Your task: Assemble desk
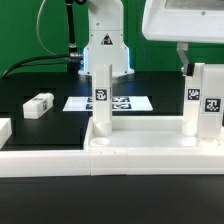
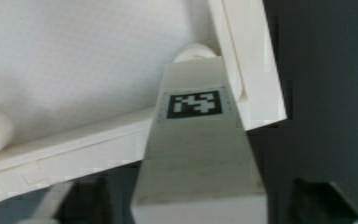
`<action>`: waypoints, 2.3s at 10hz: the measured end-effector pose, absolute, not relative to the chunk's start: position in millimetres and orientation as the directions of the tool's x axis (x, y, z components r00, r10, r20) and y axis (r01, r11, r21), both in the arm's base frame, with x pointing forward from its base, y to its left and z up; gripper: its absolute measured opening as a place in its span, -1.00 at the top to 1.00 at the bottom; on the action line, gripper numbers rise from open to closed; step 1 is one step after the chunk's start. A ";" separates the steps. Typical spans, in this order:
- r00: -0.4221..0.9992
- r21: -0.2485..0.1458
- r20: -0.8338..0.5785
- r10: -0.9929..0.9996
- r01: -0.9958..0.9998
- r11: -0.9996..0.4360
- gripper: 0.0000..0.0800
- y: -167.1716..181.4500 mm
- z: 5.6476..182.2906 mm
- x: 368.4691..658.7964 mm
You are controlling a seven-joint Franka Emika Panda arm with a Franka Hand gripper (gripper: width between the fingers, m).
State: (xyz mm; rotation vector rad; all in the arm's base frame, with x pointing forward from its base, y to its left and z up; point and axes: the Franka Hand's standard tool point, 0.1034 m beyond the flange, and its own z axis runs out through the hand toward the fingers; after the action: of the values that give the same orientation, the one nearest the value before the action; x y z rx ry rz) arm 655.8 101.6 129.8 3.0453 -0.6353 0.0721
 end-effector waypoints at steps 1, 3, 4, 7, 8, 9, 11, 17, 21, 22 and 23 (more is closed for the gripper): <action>0.880 0.015 0.053 -0.472 -0.473 -0.881 0.01 101.7 129.8 655.8; 0.823 0.009 0.054 -0.565 -0.566 -0.824 0.28 101.4 129.7 655.8; 0.780 0.006 0.054 -0.623 -0.624 -0.781 0.28 101.3 129.6 655.6; 0.557 -0.033 0.063 -0.828 -0.828 -0.560 0.28 94.7 126.7 656.6; 0.441 -0.048 0.039 -0.897 -0.896 -0.442 0.28 90.1 125.8 655.8; 0.260 -0.064 0.002 -0.966 -0.964 -0.259 0.28 88.8 125.7 652.1; -0.043 -0.121 -0.059 -0.997 -0.991 0.050 0.27 100.2 126.6 645.8; -0.310 -0.147 -0.099 -0.946 -0.935 0.322 -0.33 133.0 123.1 647.5; 0.022 -0.097 -0.037 -0.999 -0.995 -0.018 -0.61 138.6 129.9 644.0; 0.105 -0.102 -0.027 -0.994 -0.990 -0.102 -0.62 139.3 126.4 640.4; 0.141 -0.102 -0.023 -0.990 -0.985 -0.138 -0.62 138.2 126.4 640.6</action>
Offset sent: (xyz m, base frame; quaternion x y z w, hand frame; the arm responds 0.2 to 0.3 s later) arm 0.0000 0.0000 0.0000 0.0000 0.0000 0.1938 0.9810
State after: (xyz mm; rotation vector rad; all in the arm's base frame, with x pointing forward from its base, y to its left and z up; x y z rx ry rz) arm 640.6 138.2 126.4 2.4410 -2.1198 0.0810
